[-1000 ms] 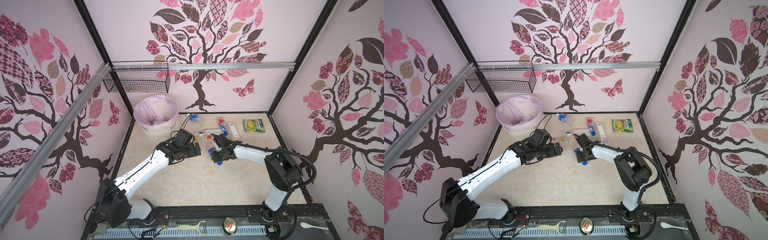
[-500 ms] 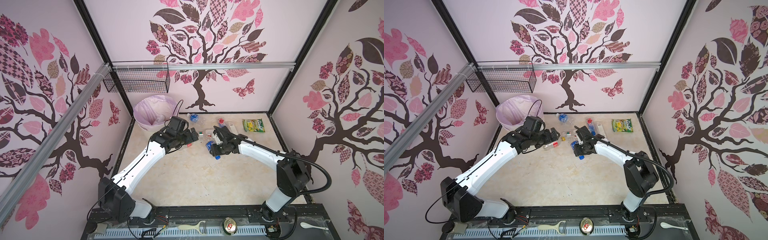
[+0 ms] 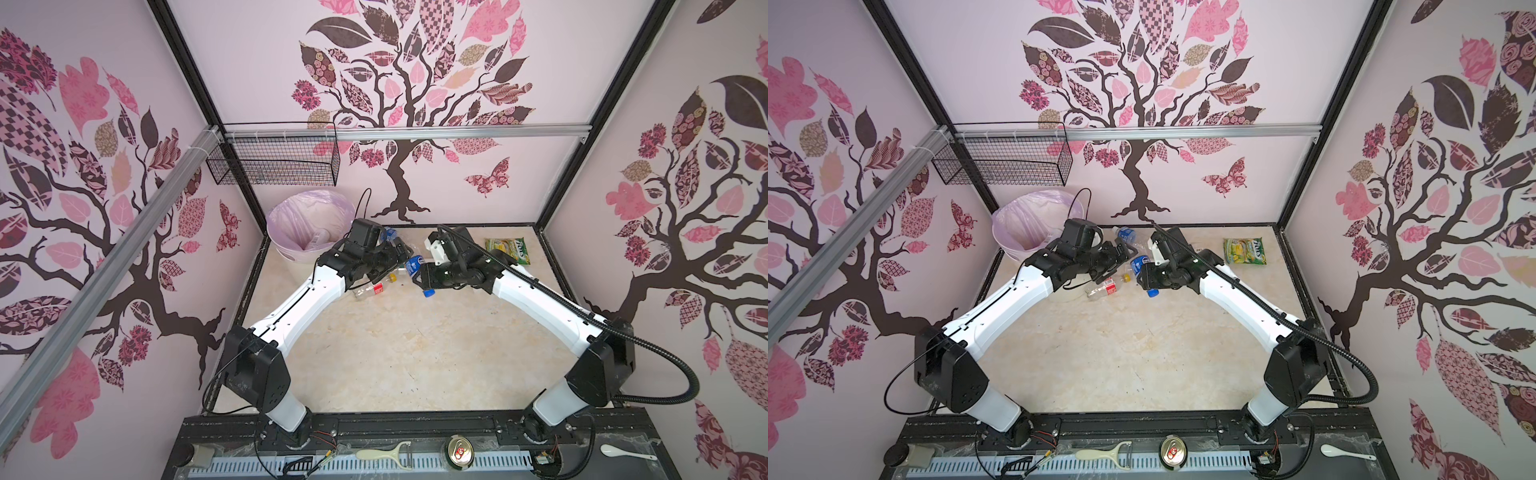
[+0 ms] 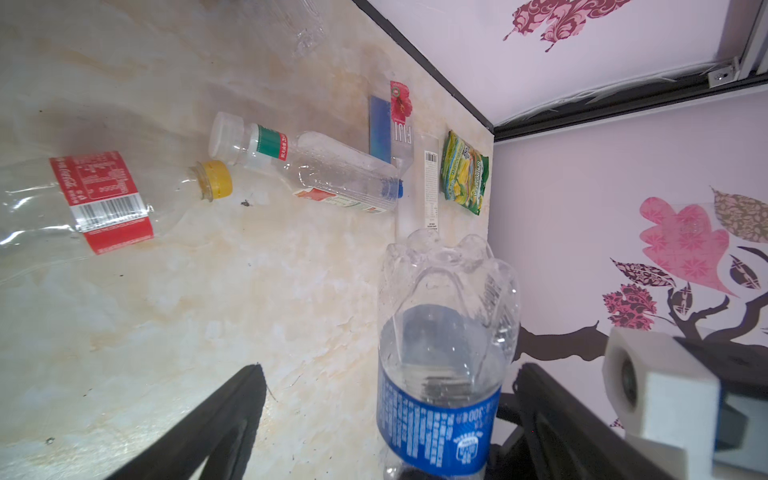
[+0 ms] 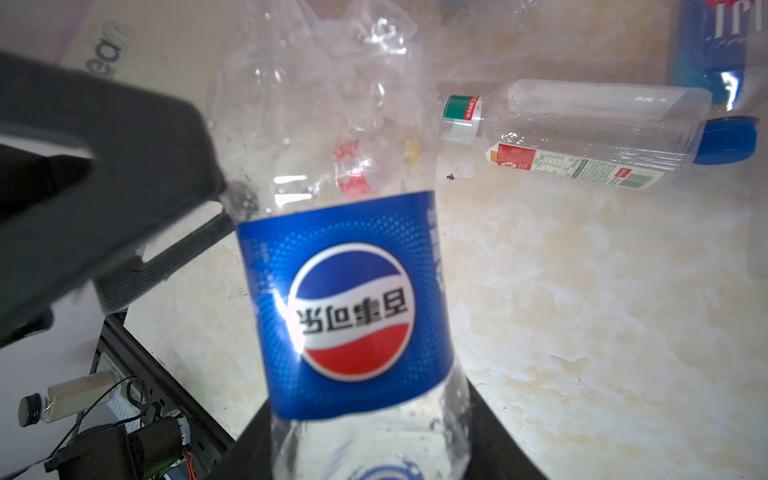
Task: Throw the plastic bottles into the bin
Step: 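Grip the Pepsi bottle's upper end with the left gripper while right holds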
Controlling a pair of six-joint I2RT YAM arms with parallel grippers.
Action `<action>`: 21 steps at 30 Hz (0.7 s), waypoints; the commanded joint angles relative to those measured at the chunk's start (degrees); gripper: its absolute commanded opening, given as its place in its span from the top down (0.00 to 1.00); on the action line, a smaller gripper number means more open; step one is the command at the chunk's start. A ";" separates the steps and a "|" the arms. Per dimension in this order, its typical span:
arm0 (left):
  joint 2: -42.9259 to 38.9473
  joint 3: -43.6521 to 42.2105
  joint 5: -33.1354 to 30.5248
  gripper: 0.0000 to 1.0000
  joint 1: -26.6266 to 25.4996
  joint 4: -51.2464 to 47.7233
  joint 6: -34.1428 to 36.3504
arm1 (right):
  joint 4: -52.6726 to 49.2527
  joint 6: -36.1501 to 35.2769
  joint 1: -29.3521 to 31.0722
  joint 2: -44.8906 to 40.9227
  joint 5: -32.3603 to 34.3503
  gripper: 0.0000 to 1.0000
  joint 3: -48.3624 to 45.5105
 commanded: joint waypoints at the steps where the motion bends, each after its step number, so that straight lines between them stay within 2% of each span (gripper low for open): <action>1: 0.75 3.08 1.54 0.02 0.31 3.19 -1.46 | -1.86 1.08 0.53 -2.22 -1.69 0.48 2.05; 14: 2.83 2.98 2.15 0.02 0.24 4.83 -1.53 | 0.23 1.89 0.59 -2.82 -5.14 0.48 2.61; 21: 4.09 3.34 2.94 0.11 0.30 5.79 -1.80 | 0.94 1.98 0.63 -3.19 -5.75 0.48 2.93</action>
